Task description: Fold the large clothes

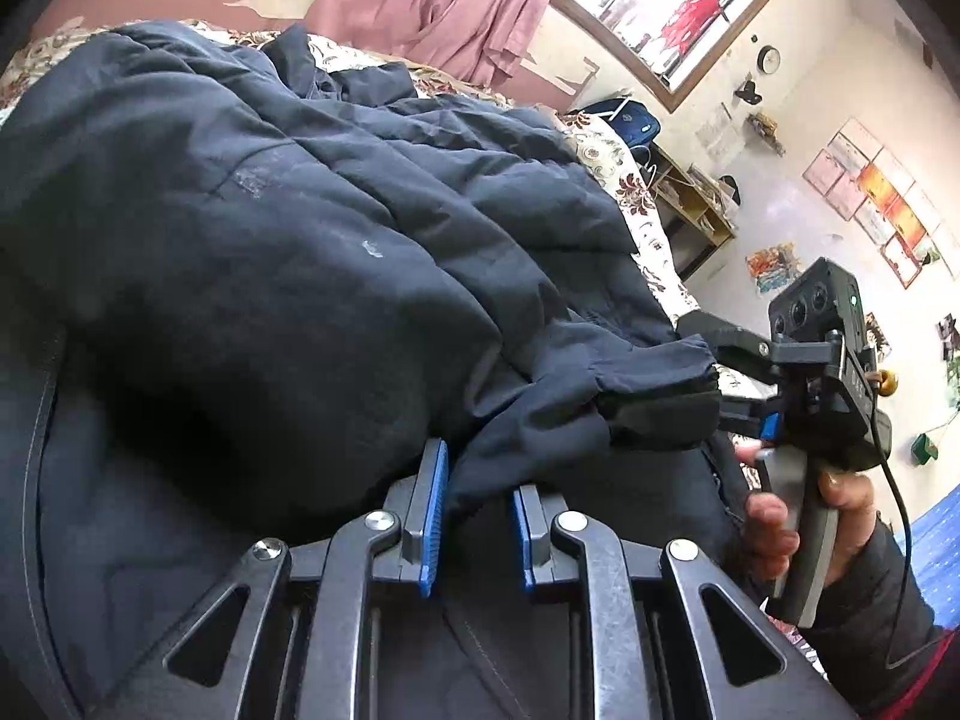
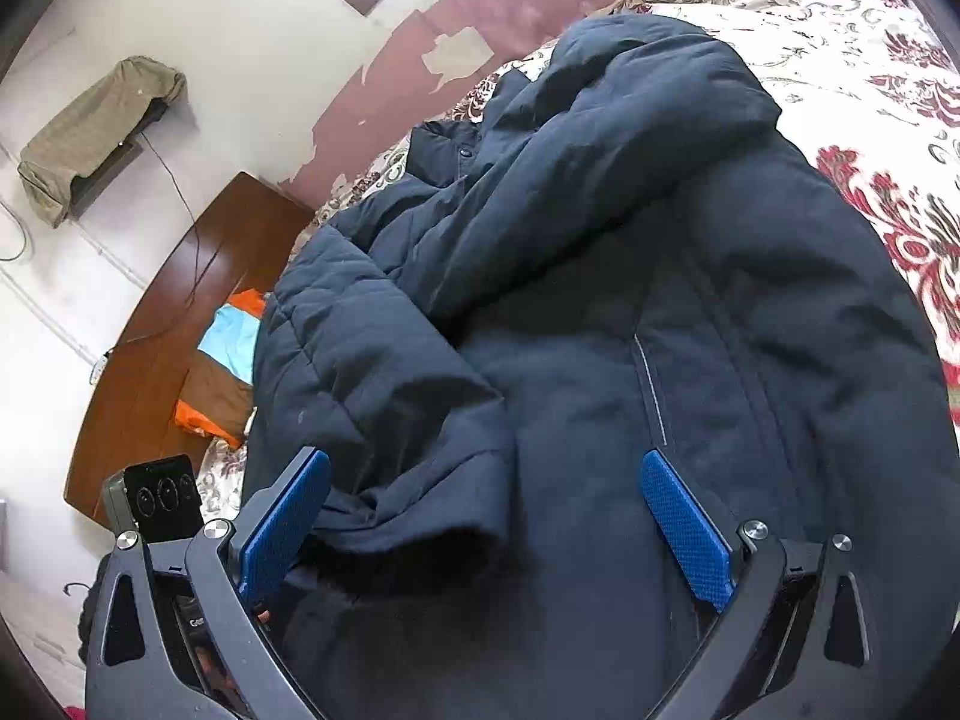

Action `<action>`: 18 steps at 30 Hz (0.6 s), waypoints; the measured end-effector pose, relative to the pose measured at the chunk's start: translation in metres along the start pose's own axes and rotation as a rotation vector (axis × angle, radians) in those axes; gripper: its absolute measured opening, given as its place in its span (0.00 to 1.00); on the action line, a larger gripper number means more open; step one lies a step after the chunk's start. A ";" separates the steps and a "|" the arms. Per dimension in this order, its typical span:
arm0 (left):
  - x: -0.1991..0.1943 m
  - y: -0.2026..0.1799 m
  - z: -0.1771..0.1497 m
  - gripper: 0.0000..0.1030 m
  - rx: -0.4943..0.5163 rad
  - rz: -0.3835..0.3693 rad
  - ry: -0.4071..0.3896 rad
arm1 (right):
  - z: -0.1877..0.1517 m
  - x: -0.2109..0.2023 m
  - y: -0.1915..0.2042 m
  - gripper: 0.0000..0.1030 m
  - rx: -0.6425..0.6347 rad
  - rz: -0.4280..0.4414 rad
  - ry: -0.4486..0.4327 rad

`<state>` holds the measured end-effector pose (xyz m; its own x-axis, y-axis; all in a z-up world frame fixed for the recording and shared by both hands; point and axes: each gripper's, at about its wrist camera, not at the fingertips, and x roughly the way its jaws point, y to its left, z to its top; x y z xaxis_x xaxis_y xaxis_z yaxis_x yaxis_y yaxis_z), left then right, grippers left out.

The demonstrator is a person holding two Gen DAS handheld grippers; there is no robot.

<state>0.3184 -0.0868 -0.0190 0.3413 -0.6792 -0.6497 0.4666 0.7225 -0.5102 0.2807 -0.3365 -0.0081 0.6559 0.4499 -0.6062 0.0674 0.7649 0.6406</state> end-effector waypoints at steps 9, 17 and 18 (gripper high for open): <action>-0.020 -0.016 -0.015 1.00 0.024 0.026 -0.072 | -0.010 -0.015 -0.016 0.99 0.150 0.146 -0.005; -0.044 -0.002 -0.014 1.00 -0.036 0.088 -0.134 | -0.030 0.003 0.008 0.77 0.040 -0.116 0.037; -0.049 0.000 -0.011 1.00 -0.037 0.122 -0.150 | -0.031 0.005 0.012 0.64 0.012 -0.156 0.036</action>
<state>0.2922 -0.0523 0.0064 0.5125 -0.5959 -0.6182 0.3846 0.8031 -0.4551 0.2620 -0.3111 -0.0183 0.6096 0.3424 -0.7149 0.1757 0.8211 0.5430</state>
